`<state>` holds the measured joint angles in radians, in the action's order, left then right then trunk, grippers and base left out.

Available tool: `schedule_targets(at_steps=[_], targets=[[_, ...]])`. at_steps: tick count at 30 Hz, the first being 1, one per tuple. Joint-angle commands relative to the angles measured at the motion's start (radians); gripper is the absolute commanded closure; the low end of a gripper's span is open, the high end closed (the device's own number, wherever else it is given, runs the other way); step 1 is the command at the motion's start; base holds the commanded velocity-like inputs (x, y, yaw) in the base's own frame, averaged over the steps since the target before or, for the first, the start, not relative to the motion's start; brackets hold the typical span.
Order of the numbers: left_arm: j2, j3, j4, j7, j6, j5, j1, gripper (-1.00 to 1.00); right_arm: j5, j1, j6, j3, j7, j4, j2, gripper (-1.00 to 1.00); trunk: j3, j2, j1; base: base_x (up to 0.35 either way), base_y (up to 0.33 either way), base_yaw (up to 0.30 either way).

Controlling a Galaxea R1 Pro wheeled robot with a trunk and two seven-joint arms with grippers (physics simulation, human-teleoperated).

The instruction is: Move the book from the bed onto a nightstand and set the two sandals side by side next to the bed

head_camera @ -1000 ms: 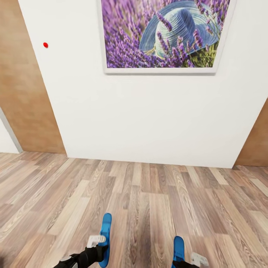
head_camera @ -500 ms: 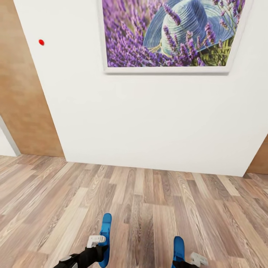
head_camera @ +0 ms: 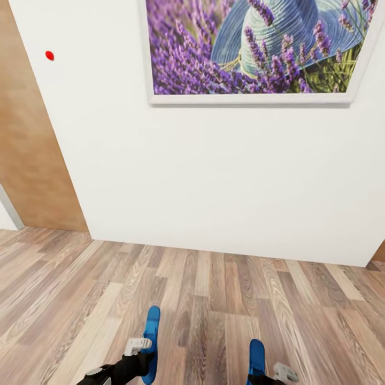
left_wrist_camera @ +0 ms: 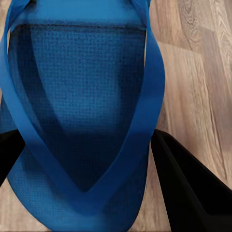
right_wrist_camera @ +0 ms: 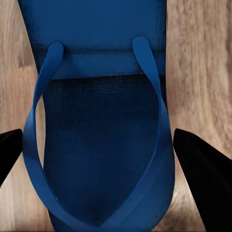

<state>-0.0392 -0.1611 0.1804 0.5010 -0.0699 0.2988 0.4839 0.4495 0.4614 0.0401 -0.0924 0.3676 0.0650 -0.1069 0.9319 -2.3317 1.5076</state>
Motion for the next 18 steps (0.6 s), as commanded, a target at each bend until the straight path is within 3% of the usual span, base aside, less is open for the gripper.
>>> schedule_targets(at_steps=[1, 12, 18], targets=[[-0.001, -0.008, -0.001, 0.002, -0.005, 0.007, 0.001, 1.00, 0.011, 0.000, 0.004, -0.007, 0.002, 0.001, -0.001, 1.00, 0.001, 0.000, 0.000, 0.329, 0.000, 0.000], [0.000, -0.009, -0.001, 0.002, -0.005, 0.007, 0.001, 1.00, 0.011, 0.000, 0.004, -0.007, 0.002, 0.001, 0.000, 1.00, 0.001, 0.000, 0.000, 0.330, 0.000, 0.003], [0.001, -0.009, -0.001, 0.002, -0.005, 0.007, 0.001, 1.00, 0.012, 0.000, 0.004, -0.007, 0.002, 0.001, -0.001, 1.00, 0.001, 0.000, 0.000, 0.330, 0.000, 0.162]])
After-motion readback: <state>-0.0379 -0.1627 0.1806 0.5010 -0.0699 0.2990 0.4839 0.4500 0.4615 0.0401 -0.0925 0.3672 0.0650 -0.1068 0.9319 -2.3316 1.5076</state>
